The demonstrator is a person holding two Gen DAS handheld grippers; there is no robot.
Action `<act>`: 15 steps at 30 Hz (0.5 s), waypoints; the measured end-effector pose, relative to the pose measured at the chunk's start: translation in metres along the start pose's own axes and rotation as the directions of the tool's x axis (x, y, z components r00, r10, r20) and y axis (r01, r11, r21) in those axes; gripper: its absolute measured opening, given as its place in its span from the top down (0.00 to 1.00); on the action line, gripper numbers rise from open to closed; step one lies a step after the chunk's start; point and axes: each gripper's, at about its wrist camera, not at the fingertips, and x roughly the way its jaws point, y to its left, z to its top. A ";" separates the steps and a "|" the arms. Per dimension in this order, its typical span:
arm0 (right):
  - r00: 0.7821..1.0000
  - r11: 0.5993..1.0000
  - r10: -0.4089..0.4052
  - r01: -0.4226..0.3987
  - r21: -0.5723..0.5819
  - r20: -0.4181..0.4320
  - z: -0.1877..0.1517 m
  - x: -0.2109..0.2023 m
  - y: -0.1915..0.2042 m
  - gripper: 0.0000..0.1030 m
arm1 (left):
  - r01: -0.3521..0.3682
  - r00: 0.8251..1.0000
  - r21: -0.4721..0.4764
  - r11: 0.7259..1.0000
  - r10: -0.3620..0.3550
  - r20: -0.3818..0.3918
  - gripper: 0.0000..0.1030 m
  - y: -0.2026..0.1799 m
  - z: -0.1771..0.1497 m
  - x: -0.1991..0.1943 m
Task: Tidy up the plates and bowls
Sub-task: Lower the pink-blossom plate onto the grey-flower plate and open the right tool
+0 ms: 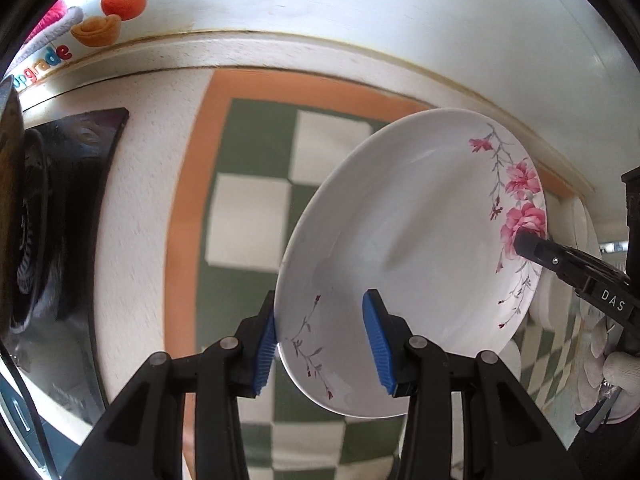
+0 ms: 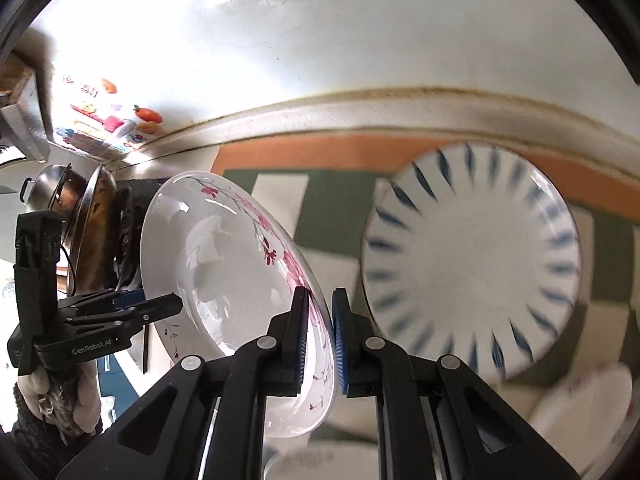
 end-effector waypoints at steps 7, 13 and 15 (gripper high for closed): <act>1.000 0.998 -0.014 0.013 0.060 0.004 -0.078 -0.054 -0.031 0.86 | 0.015 0.999 0.084 0.996 -0.011 -0.039 0.63 -0.048 -0.053 0.003; 1.000 0.994 -0.025 0.025 0.103 -0.001 -0.143 -0.076 -0.056 0.86 | 0.008 0.996 0.150 0.989 0.007 -0.094 0.63 -0.074 -0.093 0.029; 1.000 0.992 -0.025 0.027 0.124 -0.014 -0.164 -0.079 -0.066 0.86 | 0.015 0.993 0.160 0.987 0.005 -0.122 0.63 -0.083 -0.105 0.037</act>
